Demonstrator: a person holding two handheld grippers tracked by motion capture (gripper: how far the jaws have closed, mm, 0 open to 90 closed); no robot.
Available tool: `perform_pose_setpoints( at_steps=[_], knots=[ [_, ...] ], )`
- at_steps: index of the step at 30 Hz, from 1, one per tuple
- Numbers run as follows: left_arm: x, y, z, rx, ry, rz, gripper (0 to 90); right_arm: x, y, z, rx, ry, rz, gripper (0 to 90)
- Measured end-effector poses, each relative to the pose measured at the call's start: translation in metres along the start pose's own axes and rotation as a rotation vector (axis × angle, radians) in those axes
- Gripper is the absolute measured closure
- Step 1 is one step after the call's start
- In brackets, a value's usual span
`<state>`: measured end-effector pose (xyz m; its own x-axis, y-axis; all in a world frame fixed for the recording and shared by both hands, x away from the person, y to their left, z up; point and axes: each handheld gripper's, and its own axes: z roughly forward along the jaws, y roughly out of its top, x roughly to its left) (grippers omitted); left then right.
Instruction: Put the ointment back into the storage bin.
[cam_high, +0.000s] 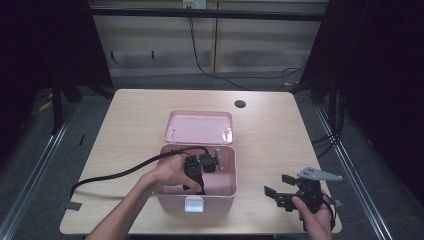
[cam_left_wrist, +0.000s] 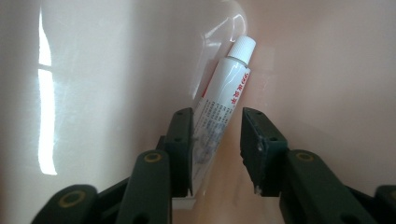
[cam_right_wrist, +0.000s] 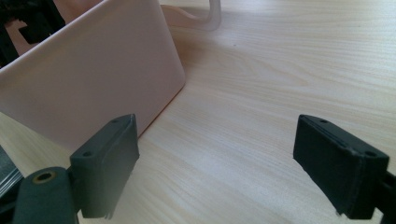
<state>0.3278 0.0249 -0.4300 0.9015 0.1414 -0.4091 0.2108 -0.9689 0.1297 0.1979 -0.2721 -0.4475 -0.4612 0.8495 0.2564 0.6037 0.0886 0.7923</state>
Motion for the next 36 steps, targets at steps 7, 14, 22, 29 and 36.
perform_pose_setpoints(
  at_steps=[7, 14, 22, 29, 36],
  knots=[
    [-0.005, -0.005, -0.016, -0.041, 0.007, -0.018, 57.8, 0.000, 0.000, 0.000, 0.001, 0.003, 0.000, 13.8],
    [-0.011, -0.011, -0.034, -0.116, 0.043, -0.027, 50.7, 0.000, 0.000, 0.000, 0.000, 0.003, -0.001, 13.9],
    [-0.017, -0.019, -0.048, -0.149, 0.070, -0.021, 47.5, 0.000, 0.000, 0.000, -0.001, 0.003, -0.003, 13.9],
    [-0.022, -0.026, -0.061, -0.207, 0.093, -0.037, 44.8, 0.000, 0.000, 0.000, 0.000, 0.003, -0.001, 13.9],
    [-0.026, -0.038, -0.075, -0.248, 0.127, -0.044, 42.3, 0.000, 0.000, 0.000, 0.000, 0.003, -0.002, 13.9]
  ],
)
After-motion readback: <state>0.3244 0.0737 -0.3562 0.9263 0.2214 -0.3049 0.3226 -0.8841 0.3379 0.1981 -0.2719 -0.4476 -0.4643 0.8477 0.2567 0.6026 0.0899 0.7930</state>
